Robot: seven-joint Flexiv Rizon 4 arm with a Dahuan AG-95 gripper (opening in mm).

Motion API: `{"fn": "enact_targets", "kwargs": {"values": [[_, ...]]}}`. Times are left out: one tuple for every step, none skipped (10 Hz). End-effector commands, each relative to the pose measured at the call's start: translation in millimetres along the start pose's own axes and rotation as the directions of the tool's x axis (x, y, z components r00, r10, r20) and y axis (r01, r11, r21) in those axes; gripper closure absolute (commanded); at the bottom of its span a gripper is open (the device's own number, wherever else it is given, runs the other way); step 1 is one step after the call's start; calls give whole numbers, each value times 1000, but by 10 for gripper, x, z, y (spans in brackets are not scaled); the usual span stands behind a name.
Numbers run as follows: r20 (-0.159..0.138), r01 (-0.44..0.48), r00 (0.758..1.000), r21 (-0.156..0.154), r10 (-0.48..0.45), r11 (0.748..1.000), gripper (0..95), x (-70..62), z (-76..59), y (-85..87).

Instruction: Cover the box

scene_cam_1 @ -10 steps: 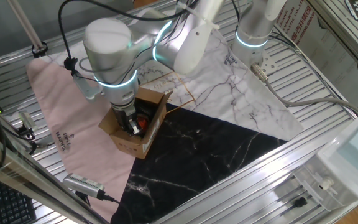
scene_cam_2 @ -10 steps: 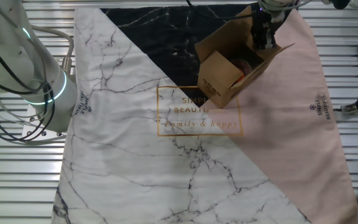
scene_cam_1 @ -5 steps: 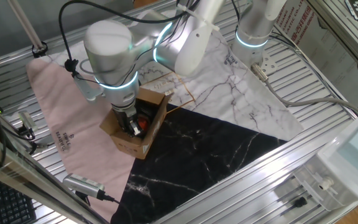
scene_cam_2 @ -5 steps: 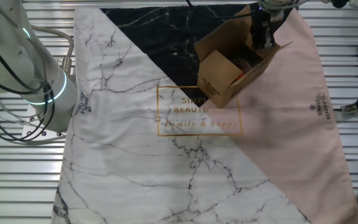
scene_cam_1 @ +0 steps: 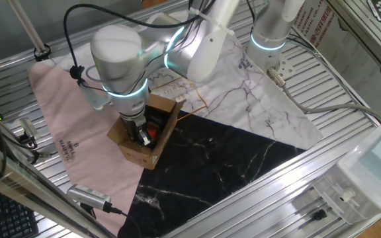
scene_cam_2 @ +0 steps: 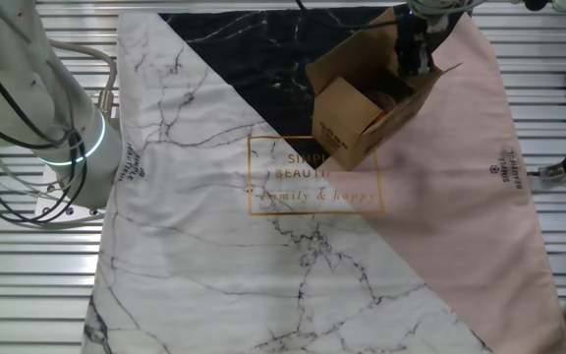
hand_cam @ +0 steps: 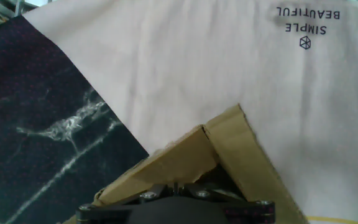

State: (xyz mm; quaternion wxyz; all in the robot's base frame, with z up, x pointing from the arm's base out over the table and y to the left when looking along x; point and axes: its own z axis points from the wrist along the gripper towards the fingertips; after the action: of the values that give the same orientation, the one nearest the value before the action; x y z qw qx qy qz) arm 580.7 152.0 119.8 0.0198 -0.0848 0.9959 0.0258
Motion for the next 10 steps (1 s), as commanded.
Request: {"fn": "enact_targets", "kwargs": {"values": [[-7,21,1000,-4,-21,1000,950,54,-135,44],[-9,28,1000,-12,-28,1000,950,84,-217,72],[-8,33,999,-12,-33,999,950,102,-263,88],[-6,34,999,-10,-34,999,950,120,-309,103],[-5,36,999,1,-36,999,950,143,-363,123],[-4,41,999,13,-41,999,950,180,-448,147],[-7,46,999,23,-45,999,950,190,-476,146],[-11,53,999,30,-53,998,950,229,-615,97],[-11,57,998,28,-57,998,950,240,-677,37],[-11,66,998,26,-66,997,950,251,-760,-64]]}}
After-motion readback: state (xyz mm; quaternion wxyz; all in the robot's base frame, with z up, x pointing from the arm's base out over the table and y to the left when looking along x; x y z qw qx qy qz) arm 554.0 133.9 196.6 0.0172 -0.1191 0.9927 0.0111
